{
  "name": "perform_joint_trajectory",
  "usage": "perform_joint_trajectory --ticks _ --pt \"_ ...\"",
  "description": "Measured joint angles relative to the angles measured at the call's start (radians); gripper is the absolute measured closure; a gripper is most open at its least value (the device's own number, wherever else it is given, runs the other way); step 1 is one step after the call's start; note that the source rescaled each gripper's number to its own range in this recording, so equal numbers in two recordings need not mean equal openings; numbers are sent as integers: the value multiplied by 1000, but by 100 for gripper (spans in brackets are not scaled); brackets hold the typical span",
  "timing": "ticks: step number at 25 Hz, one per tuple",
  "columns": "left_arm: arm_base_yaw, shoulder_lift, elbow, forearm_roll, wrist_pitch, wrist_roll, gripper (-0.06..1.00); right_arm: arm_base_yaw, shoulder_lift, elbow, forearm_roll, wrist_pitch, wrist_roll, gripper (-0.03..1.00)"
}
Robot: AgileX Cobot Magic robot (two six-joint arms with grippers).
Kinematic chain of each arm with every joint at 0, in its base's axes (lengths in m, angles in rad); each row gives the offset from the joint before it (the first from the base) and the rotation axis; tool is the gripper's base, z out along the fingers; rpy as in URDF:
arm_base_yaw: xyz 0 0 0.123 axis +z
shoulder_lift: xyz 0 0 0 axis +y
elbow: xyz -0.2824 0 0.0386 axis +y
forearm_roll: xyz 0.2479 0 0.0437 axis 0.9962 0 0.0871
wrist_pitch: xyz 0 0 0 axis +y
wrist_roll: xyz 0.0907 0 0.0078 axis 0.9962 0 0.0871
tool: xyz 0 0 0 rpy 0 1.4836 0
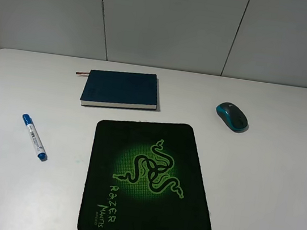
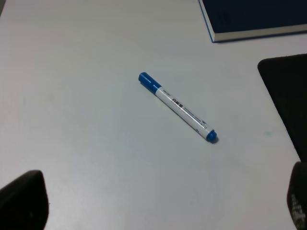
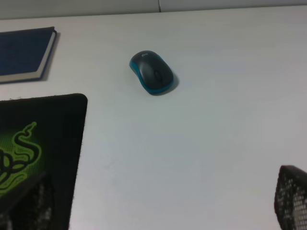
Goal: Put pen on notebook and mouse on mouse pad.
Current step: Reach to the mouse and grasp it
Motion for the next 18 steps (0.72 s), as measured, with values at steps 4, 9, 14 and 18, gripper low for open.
perform_joint_trajectory --ticks 4,9,14,18 --pt "0 0 0 0 0 0 -6 0 0 0 0 0 0 -3" --pt "0 0 0 0 0 0 -6 0 0 0 0 0 0 -3" --pt "0 0 0 0 0 0 -5 0 0 0 0 0 0 -3" --pt "0 0 0 0 0 0 -5 0 0 0 0 0 0 -3"
